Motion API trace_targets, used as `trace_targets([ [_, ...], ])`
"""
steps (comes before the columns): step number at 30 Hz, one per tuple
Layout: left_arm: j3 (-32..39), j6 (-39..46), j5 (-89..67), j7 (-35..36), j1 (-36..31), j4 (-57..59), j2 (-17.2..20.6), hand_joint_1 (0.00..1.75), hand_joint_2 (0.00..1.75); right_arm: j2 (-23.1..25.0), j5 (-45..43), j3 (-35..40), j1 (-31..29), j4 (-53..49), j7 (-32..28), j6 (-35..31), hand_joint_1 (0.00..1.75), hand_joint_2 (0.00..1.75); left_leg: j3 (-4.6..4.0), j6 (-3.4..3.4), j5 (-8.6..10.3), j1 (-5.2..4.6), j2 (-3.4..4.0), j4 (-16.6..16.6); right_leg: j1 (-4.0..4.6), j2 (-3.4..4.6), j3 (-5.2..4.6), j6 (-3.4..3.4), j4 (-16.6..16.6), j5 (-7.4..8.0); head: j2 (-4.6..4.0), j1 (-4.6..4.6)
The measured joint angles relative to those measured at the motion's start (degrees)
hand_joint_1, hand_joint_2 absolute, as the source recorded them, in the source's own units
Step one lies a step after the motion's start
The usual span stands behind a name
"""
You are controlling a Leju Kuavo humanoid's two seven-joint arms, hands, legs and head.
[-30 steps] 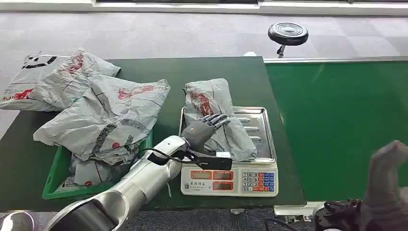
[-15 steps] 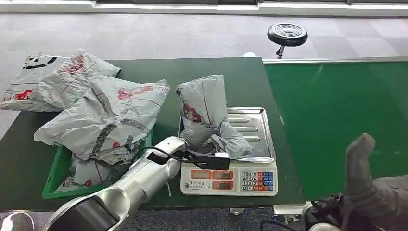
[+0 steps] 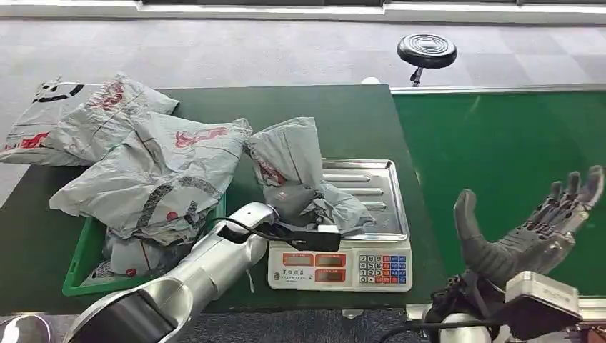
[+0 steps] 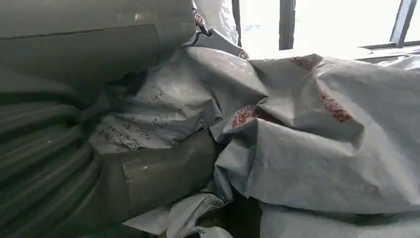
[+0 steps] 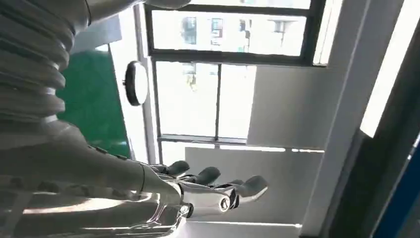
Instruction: Moved the parcel from conveyor to table for the left to box.
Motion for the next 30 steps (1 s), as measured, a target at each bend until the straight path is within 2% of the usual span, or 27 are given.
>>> trace_targets([
  [6,0.11,8.94,-2.30,-0.65,-0.01,-1.99,0.94,1.75,1.75,-0.96,2.03,-0.24,1.47,1.13,0.50,-1.53,0.00,1.75,-0.14,-0.02,0.03,0.00,0.00,0.00,0.00,0.01,-0.20,-0.01,0.01,0.00,0.00,0.00],
  [9,0.11,10.35,-3.25,-0.07,-0.48,-3.95,1.55,1.75,1.75,-1.16,2.62,-0.52,2.20,1.13,0.70,-2.01,0.00,1.75,-0.17,-0.02,0.04,0.00,-0.01,0.00,0.00,0.02,-0.22,-0.01,0.01,0.00,0.00,0.00],
  [12,0.11,18.74,-9.87,2.94,0.01,-7.72,2.69,1.75,1.75,-1.16,3.61,-0.94,3.31,0.89,0.46,-2.18,0.00,1.75,-0.30,-0.02,0.03,0.00,-0.01,0.02,-0.01,0.02,-0.32,0.00,0.01,0.01,0.00,0.00],
  [14,0.11,24.57,-19.82,7.48,0.83,-13.87,4.66,1.75,1.75,-1.14,4.63,-1.62,4.29,0.46,-0.17,-2.21,0.00,1.75,-0.32,-0.01,0.03,0.00,-0.01,0.01,0.00,0.02,-0.32,0.00,0.02,0.01,0.00,0.00],
  [16,-0.07,25.53,-28.09,13.45,2.37,-22.29,7.57,1.75,1.75,-1.00,4.98,-2.30,5.68,0.06,-2.26,-2.21,0.00,1.75,-0.31,-0.03,0.01,0.00,0.04,0.01,0.00,0.06,-0.40,-0.01,0.02,0.00,0.00,0.00],
  [19,-0.04,25.90,-28.37,17.80,3.47,-31.92,12.34,1.75,1.75,-0.44,4.46,-4.04,8.05,-0.37,-5.53,-2.21,0.00,1.75,-0.35,-0.03,0.01,0.02,0.05,-0.02,0.02,0.06,-0.46,-0.03,0.02,-0.03,0.00,-0.02],
  [25,-0.65,30.33,-28.39,23.02,4.29,-39.06,18.80,1.75,1.75,0.50,5.51,-6.34,11.13,-2.10,-6.10,-2.21,0.00,1.75,-0.35,-0.03,0.01,0.02,0.06,-0.04,0.02,0.07,-0.46,-0.06,0.02,-0.05,0.00,-0.02],
  [30,-3.13,30.38,-28.39,27.54,4.59,-41.42,22.95,1.75,1.75,1.79,6.89,-7.87,12.42,-3.37,-6.12,-2.21,0.00,1.75,-0.35,-0.03,0.01,0.01,0.07,-0.02,0.00,0.07,-0.45,-0.05,0.02,-0.04,0.00,-0.02],
])
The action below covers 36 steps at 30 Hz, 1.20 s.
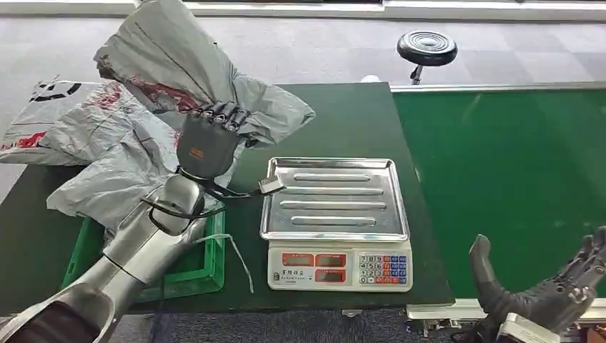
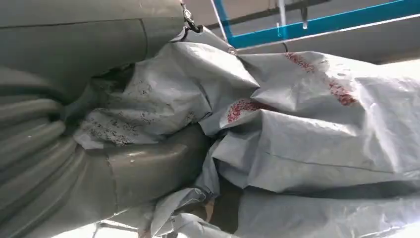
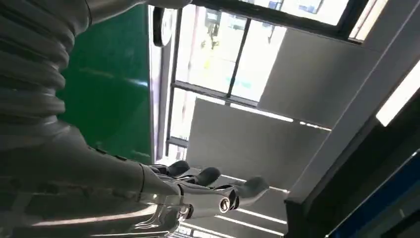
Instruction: Moved the parcel from conveyor to table for the left to box.
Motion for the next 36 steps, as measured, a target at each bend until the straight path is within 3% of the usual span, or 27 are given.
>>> trace_targets([
  [7,-1.35,-1.16,0.00,0.41,1.09,-1.94,2.38,1.75,1.75,0.85,0.31,-0.83,0.72,-0.59,0.00,0.00,0.00,1.75,-0.01,0.00,0.00,0.00,-0.01,0.00,0.00,-0.01,-0.01,0.00,0.00,0.00,0.00,0.00],
  [10,-1.15,-5.45,0.00,-2.39,1.92,-1.86,2.69,1.75,1.75,1.00,0.33,-0.92,0.84,-0.68,0.00,0.00,0.00,1.75,0.00,0.00,0.00,0.00,0.00,0.00,0.00,0.00,0.02,0.00,0.00,0.00,0.00,0.00],
  [20,14.37,-12.50,0.00,-9.82,14.85,3.13,2.77,1.75,1.75,1.14,1.33,-1.00,3.61,-2.27,0.13,0.00,0.00,1.75,-0.03,-0.06,-0.06,0.02,0.28,-0.04,0.02,0.23,-0.20,-0.04,0.00,-0.04,0.00,0.00],
  [25,18.14,-17.11,0.00,-8.35,17.30,3.46,2.77,1.75,1.75,1.16,1.96,-1.00,3.98,-2.71,1.35,0.00,0.00,1.75,-0.03,-0.08,-0.12,0.01,0.31,-0.05,0.01,0.23,-0.12,-0.06,0.00,-0.05,0.00,0.00],
  [36,23.37,-19.12,-0.02,-3.06,21.82,0.66,5.09,1.75,1.75,1.16,4.17,-1.00,4.85,-3.89,3.82,0.00,0.00,1.75,0.20,-0.16,-0.17,0.06,0.39,-0.13,0.05,0.28,-0.02,-0.12,0.01,-0.08,0.00,0.00],
])
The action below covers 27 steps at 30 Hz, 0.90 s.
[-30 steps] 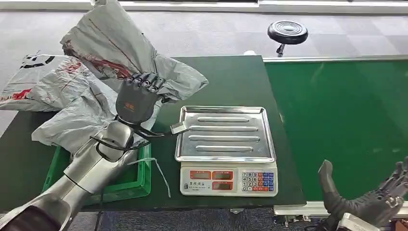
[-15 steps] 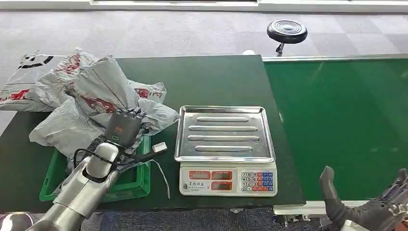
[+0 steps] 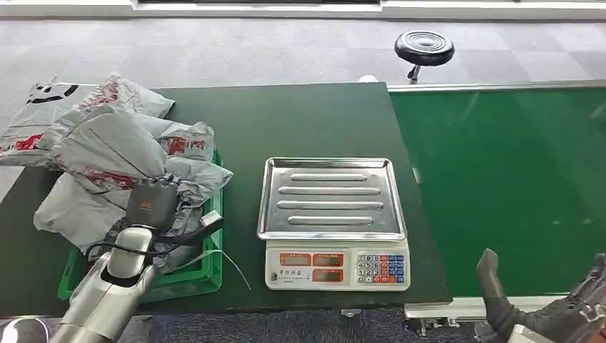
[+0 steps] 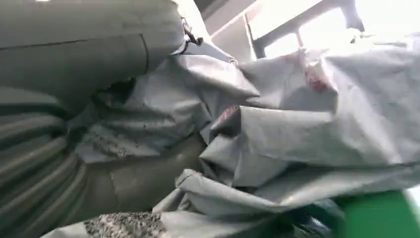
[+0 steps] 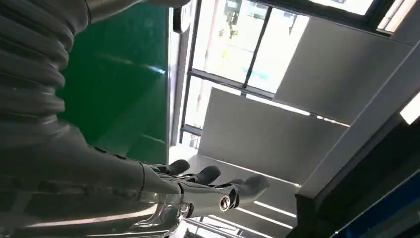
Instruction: Moved the parcel from conveyor to table for the left to box.
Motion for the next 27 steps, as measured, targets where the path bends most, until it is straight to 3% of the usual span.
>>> trace_targets([
  [10,1.35,-0.22,0.00,0.22,1.14,-1.57,1.20,1.75,1.75,0.00,0.09,0.00,0.29,-0.39,0.24,0.00,0.00,1.75,-0.02,-0.02,0.02,0.01,-0.03,0.00,0.00,-0.03,0.02,0.00,0.00,0.00,0.00,0.00],
  [11,1.36,-0.24,0.00,0.35,1.19,-1.59,1.27,1.55,1.75,-0.02,0.09,0.00,0.30,-0.42,0.24,0.00,0.00,1.75,-0.01,-0.02,0.02,0.01,-0.03,0.00,0.01,-0.03,0.02,0.00,0.00,0.00,0.00,0.00],
  [12,1.38,-0.26,0.00,0.55,1.32,-1.68,1.35,0.00,1.75,0.00,0.15,0.00,0.32,-0.42,0.26,0.00,0.00,1.75,-0.02,-0.02,0.02,0.01,-0.02,0.00,0.00,-0.03,0.02,-0.01,0.00,-0.01,0.00,0.00],
  [13,1.38,-0.31,0.00,0.85,1.54,-2.07,1.46,0.00,0.00,0.00,0.26,0.00,0.37,-0.44,0.35,0.00,0.00,1.75,-0.01,-0.03,0.01,0.01,-0.02,0.00,0.01,-0.02,0.01,-0.02,0.00,-0.01,0.00,0.00],
  [19,1.87,1.13,0.00,0.98,4.48,-6.65,1.75,0.00,0.00,0.00,0.92,0.24,0.69,-0.44,0.61,0.00,0.00,1.75,-0.03,-0.02,0.01,0.01,-0.03,0.01,0.01,-0.02,-0.02,-0.04,0.00,-0.04,0.00,0.00],
  [23,7.17,3.67,9.38,-17.98,9.38,-13.95,-2.98,0.00,0.00,0.00,0.33,0.24,1.54,-0.83,0.18,0.00,0.00,1.75,-0.11,0.06,-0.05,-0.06,-0.05,0.02,-0.05,-0.05,-0.03,-0.02,-0.03,-0.06,0.00,0.00],
  [27,10.04,0.46,31.42,-25.40,12.87,-19.97,-7.15,0.00,0.00,-0.02,-0.96,0.24,1.91,-1.24,-0.06,0.00,0.00,1.75,-0.12,0.08,-0.14,-0.09,-0.03,0.03,-0.08,-0.04,-0.03,0.02,-0.05,-0.08,0.00,0.00],
])
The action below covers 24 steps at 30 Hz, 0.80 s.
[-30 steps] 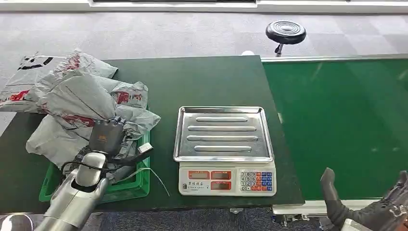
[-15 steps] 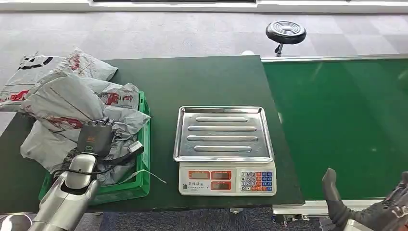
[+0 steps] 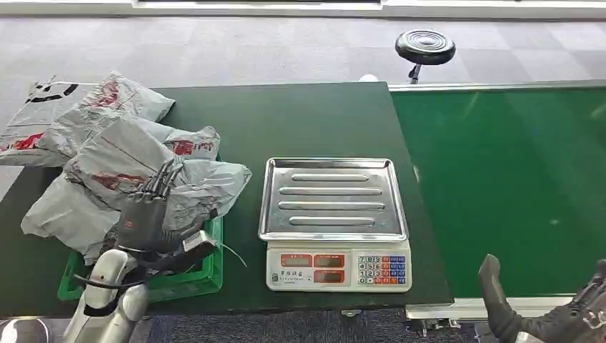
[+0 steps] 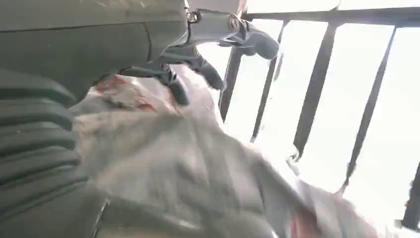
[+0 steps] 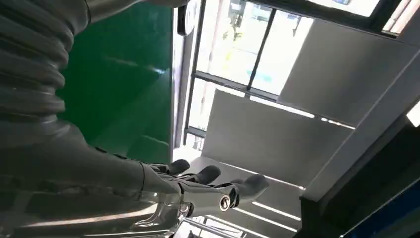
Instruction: Moved the parcel from conveyor to table for the left to box.
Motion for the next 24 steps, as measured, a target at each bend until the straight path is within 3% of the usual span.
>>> trace_targets([
  [2,1.89,-5.52,20.39,-6.80,2.99,-3.76,-3.16,0.00,0.00,-0.11,-1.46,0.00,0.26,-0.44,-0.57,0.00,0.00,1.75,0.02,-0.01,-0.01,0.00,0.01,0.00,0.00,0.01,-0.04,0.00,-0.01,-0.01,0.00,0.00],
  [4,2.15,-5.14,35.30,-12.60,5.81,-7.56,-6.35,0.00,0.00,-0.13,-2.96,-0.37,0.47,-1.18,-1.25,0.00,0.00,1.75,-0.01,0.01,-0.02,0.00,-0.01,0.02,-0.01,-0.01,-0.06,0.04,-0.01,-0.04,0.00,0.00],
  [8,2.13,-1.55,49.24,-17.72,9.04,-12.95,-11.51,0.00,0.00,-0.13,-7.20,-3.08,0.73,-2.78,-3.17,-0.02,0.00,1.75,0.01,0.15,-0.12,-0.02,-0.11,0.04,-0.02,-0.14,0.10,0.13,-0.04,-0.15,0.00,0.00],
  [16,3.68,-5.68,64.84,-25.16,11.83,-18.76,-16.66,0.00,0.00,-0.57,-13.83,-5.92,0.25,-3.11,-3.76,0.31,0.00,1.75,0.03,0.14,-0.11,0.00,-0.12,0.04,0.00,-0.15,0.17,0.12,-0.02,-0.15,0.00,0.02],
  [20,3.79,-6.38,66.74,-25.88,13.67,-22.67,-18.03,0.00,0.00,-2.12,-22.46,-5.66,-0.39,-3.57,-3.76,5.75,0.00,1.75,0.03,0.15,-0.11,-0.02,-0.12,0.04,-0.02,-0.16,0.17,0.13,-0.03,-0.15,0.00,0.02],
  [24,3.88,-6.86,66.83,-25.75,14.68,-24.69,-18.62,0.00,0.00,-2.88,-24.72,-5.66,-0.64,-3.96,-3.78,8.06,0.00,1.75,0.03,0.15,-0.11,-0.01,-0.16,0.04,0.00,-0.24,0.19,0.13,-0.03,-0.15,0.00,0.02],
])
